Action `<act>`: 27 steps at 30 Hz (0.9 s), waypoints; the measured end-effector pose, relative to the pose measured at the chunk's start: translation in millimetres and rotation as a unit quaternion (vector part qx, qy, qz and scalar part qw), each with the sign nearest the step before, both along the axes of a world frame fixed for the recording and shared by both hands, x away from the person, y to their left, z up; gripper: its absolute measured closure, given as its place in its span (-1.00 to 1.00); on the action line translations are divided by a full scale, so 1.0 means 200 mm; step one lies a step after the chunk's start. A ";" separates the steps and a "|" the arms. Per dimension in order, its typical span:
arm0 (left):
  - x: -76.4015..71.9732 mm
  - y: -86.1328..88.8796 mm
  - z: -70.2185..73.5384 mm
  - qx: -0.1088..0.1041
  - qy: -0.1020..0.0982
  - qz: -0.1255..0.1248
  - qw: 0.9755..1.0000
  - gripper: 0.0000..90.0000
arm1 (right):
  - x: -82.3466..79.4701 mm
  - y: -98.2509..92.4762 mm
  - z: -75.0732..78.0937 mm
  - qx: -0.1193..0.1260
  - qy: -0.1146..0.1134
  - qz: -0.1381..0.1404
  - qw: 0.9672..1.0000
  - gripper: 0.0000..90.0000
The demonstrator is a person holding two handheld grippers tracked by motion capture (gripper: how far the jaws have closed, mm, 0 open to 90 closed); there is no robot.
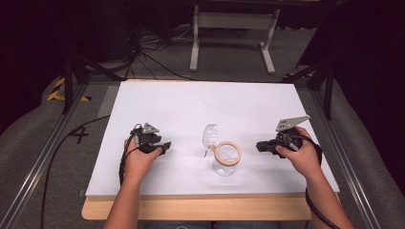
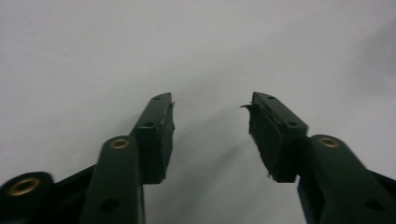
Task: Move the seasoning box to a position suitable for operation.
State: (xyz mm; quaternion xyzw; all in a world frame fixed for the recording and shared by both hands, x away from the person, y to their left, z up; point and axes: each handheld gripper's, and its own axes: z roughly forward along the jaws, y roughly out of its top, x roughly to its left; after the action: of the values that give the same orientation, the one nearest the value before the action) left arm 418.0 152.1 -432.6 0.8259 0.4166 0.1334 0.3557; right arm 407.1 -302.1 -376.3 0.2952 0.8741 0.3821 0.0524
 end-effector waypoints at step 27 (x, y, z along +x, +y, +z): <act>-0.15 -0.32 0.16 -0.054 0.030 -0.201 0.978 1.00 | -0.02 0.15 -0.05 0.002 -0.020 0.023 1.000 1.00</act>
State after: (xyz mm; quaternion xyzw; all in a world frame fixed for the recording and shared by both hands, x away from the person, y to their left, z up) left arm 388.4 88.3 -400.2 0.8759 0.2591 0.0117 0.4069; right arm 402.8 -271.8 -386.5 0.2672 0.8788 0.3908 0.0602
